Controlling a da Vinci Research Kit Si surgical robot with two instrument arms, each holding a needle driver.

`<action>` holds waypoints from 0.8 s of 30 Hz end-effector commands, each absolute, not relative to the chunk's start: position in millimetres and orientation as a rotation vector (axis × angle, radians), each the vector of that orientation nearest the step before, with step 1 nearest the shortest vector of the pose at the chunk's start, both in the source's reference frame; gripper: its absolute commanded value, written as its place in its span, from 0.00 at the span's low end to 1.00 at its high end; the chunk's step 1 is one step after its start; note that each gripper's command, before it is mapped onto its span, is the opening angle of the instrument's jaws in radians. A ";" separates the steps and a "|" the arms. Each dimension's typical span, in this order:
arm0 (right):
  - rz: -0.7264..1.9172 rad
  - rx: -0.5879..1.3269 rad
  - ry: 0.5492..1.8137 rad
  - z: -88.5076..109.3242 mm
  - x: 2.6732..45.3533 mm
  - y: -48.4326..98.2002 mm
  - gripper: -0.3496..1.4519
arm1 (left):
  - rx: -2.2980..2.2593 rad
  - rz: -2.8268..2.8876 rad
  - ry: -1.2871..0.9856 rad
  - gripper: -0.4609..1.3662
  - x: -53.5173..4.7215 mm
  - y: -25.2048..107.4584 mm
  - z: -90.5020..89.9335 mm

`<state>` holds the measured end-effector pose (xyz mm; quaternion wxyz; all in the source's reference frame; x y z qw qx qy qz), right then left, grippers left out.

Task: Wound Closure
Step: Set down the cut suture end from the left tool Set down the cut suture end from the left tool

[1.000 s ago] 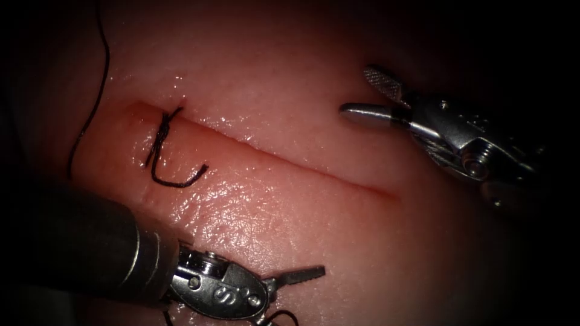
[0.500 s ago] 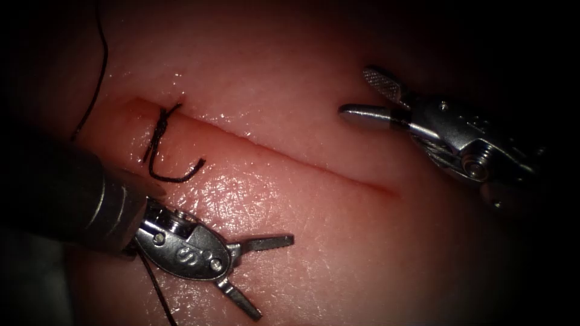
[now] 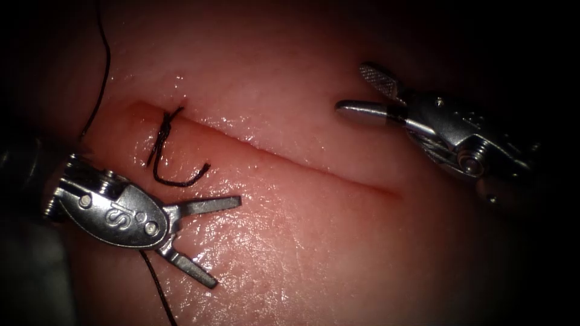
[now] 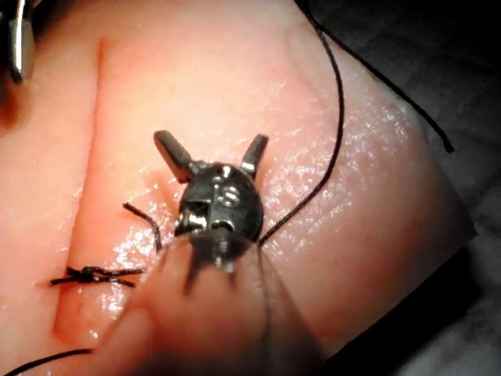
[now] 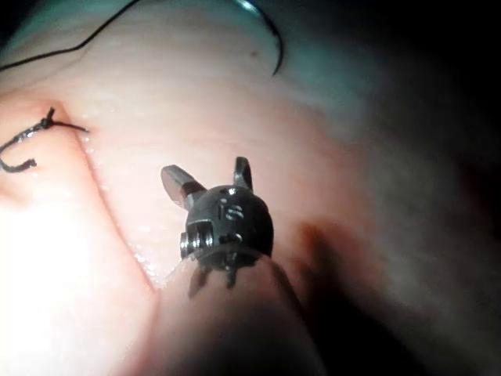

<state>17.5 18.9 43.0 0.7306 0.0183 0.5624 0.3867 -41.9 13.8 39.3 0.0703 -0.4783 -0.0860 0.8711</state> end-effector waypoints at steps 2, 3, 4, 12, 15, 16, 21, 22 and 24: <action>0.849 0.044 1.244 43.0 17.5 18.9 0.81 | -1.421 2.594 -0.287 0.70 -41.5 14.0 38.5; 0.847 0.045 1.242 43.0 17.5 18.9 0.81 | -1.406 2.575 -0.306 0.74 -41.1 14.3 38.0; 0.846 0.048 1.243 43.0 17.5 18.9 0.81 | -1.406 2.575 -0.306 0.74 -41.1 14.3 38.0; 0.840 0.045 1.241 43.0 17.5 18.9 0.81 | -1.355 2.562 -0.299 0.73 -39.9 14.3 36.8; 0.839 0.046 1.242 43.0 17.6 18.9 0.81 | -1.347 2.557 -0.300 0.71 -40.0 14.1 36.7; 0.839 0.046 1.242 43.0 17.7 18.9 0.81 | -1.350 2.561 -0.297 0.71 -40.0 14.1 36.6; 0.840 0.045 1.238 43.1 18.0 18.9 0.81 | -1.357 2.561 -0.289 0.69 -40.0 14.1 36.6; 0.840 0.045 1.238 43.1 18.0 18.9 0.81 | -1.360 2.565 -0.286 0.69 -40.0 14.1 36.6; 0.841 0.045 1.238 43.1 18.1 18.9 0.81 | -1.359 2.565 -0.286 0.70 -40.0 14.1 36.6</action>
